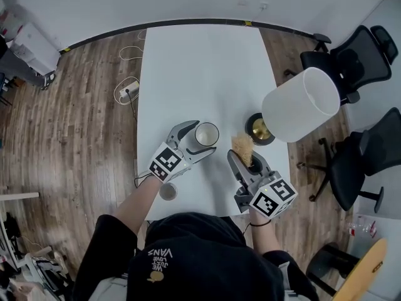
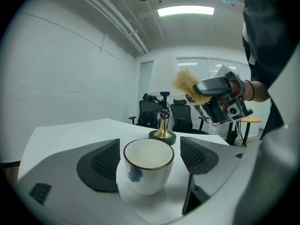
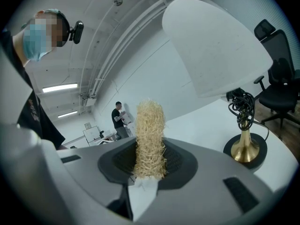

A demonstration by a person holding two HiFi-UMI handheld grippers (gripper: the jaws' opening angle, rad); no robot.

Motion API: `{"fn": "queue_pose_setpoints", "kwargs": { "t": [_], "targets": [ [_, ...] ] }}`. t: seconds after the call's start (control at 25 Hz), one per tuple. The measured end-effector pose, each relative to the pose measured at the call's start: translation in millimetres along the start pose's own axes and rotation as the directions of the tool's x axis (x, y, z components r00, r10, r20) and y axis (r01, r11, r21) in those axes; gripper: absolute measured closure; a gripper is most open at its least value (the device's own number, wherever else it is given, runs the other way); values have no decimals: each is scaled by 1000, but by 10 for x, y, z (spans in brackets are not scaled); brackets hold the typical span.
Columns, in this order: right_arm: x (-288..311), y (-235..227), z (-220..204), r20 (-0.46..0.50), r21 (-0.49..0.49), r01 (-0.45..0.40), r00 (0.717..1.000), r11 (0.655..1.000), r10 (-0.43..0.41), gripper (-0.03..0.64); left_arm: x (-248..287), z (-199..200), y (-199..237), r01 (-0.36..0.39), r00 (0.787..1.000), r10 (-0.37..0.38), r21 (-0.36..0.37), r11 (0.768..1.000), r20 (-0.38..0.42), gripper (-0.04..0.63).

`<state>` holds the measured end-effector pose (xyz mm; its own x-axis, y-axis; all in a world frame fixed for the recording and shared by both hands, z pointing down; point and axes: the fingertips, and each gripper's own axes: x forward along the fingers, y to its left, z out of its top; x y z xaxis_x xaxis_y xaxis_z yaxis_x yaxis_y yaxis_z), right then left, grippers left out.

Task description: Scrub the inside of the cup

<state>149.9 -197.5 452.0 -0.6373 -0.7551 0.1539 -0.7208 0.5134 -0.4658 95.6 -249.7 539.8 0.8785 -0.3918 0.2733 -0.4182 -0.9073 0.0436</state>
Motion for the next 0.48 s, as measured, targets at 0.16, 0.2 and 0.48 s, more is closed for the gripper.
{"fn": "queue_pose_setpoints", "kwargs": {
  "t": [0.16, 0.2, 0.48],
  "targets": [
    [4, -49, -19, -12, 8, 0, 1000, 1000, 0, 523, 138, -193, 34, 4, 999, -4, -12, 1000, -45, 204],
    [11, -57, -22, -15, 9, 1, 1000, 1000, -1, 523, 164, -248, 41, 5, 998, -6, -17, 1000, -59, 204],
    [50, -124, -30, -29, 12, 9, 1000, 1000, -9, 523, 296, -374, 56, 8, 998, -9, -1, 1000, -64, 204]
  ]
}}
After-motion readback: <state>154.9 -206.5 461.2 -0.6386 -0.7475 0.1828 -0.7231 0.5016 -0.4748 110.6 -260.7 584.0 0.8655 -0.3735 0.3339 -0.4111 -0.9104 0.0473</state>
